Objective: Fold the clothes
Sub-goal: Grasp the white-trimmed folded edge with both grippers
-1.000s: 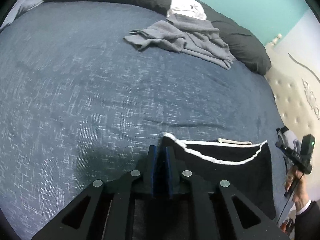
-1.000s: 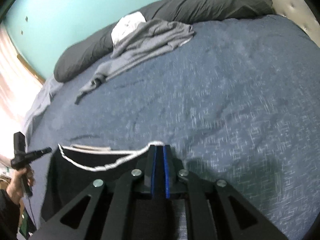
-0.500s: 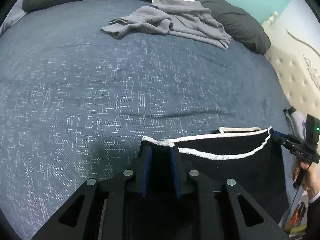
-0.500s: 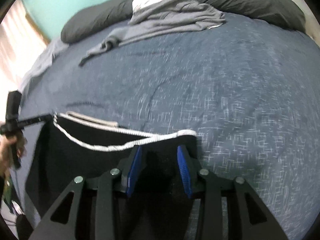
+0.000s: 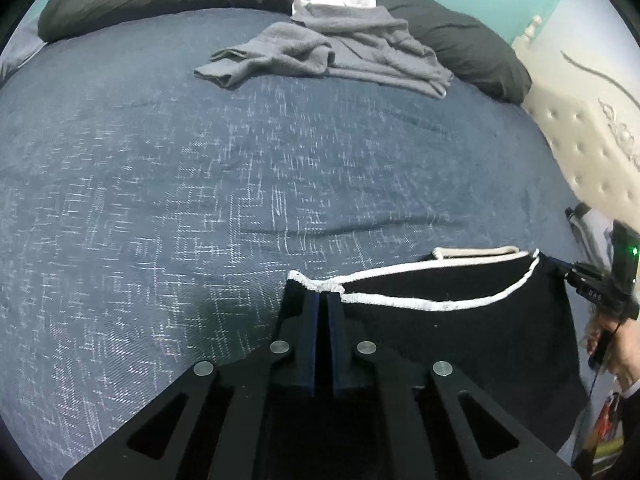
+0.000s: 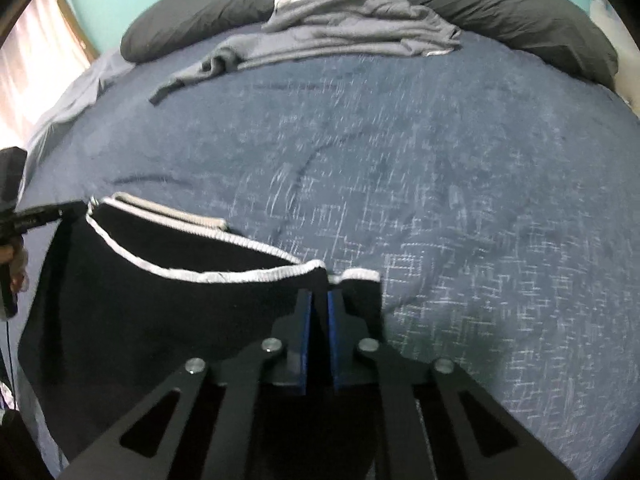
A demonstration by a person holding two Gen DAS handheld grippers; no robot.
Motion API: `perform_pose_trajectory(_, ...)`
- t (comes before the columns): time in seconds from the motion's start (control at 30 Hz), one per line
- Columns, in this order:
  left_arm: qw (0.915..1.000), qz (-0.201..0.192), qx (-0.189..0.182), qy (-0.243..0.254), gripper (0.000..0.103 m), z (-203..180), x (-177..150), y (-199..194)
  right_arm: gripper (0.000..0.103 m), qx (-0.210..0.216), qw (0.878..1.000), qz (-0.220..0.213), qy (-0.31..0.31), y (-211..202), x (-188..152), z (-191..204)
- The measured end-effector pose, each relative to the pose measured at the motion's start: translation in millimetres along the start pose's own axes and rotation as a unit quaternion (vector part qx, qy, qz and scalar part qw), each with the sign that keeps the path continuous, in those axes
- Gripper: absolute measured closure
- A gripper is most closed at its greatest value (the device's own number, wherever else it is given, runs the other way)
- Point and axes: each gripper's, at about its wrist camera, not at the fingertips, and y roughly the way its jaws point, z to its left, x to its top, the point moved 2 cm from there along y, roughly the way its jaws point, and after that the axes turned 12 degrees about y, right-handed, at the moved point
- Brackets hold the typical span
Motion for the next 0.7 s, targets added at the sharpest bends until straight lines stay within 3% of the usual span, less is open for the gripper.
perform_pose_trajectory(0.37,0.9981,-0.039,-0.012,-0.047,0.1,18,4,-32,0.098,0.031,0.996,-0.082,0.028,-46,5,-4)
perform_pose_trajectory(0.7,0.9972,-0.015,0.005,-0.073,0.1,39,6,0,0.098,0.026,0.996,-0.068,0.053,-22,19,-6)
